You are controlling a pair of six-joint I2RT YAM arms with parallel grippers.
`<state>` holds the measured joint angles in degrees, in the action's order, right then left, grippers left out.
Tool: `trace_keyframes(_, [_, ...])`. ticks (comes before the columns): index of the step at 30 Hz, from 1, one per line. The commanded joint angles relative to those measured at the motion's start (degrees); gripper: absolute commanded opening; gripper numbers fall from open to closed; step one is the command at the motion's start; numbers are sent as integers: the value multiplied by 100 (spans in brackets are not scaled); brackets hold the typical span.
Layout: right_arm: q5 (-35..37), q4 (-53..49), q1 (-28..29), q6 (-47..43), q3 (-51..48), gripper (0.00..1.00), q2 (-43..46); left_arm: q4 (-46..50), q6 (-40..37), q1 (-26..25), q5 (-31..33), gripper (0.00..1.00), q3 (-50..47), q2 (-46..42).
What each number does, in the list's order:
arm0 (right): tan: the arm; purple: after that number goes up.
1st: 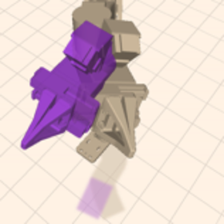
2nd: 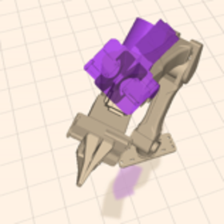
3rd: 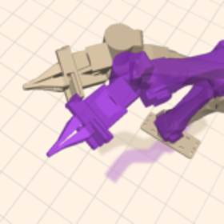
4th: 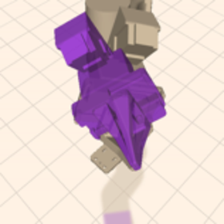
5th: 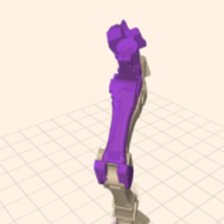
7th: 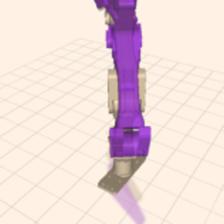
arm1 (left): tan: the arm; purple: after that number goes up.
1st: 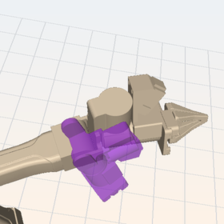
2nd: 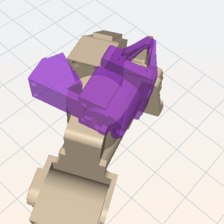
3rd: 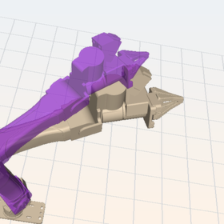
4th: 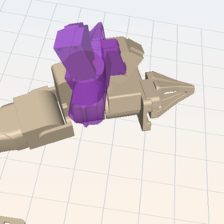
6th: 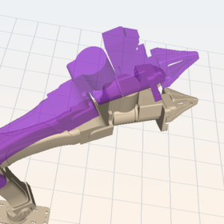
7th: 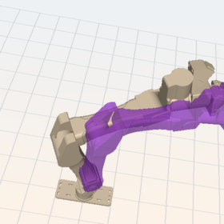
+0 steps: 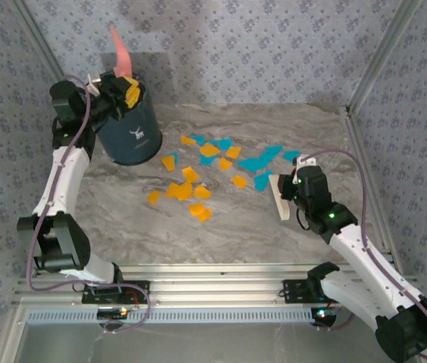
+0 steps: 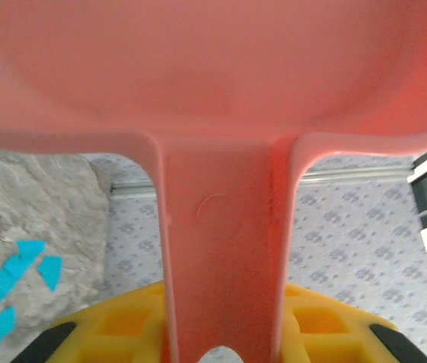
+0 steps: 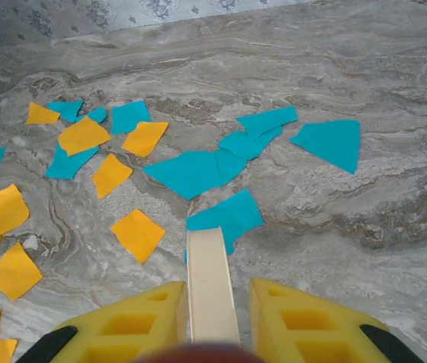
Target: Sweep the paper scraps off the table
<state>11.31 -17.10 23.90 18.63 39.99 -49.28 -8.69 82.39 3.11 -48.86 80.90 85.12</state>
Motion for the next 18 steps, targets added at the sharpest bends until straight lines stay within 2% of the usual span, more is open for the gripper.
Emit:
trace_keyframes(1, [-230, 209, -45, 12, 81, 0, -36, 1440, -1541, -25, -26, 0, 288, -199])
trace_keyframes(7, [-493, 289, -172, -68, 70, 0, -38, 3632, -3695, -407, 363, 0, 994, -268])
trace_keyframes(18, [-1067, 395, -977, -167, 28, 0, 49, 5254, -6324, -1516, 1289, 0, 1074, -420])
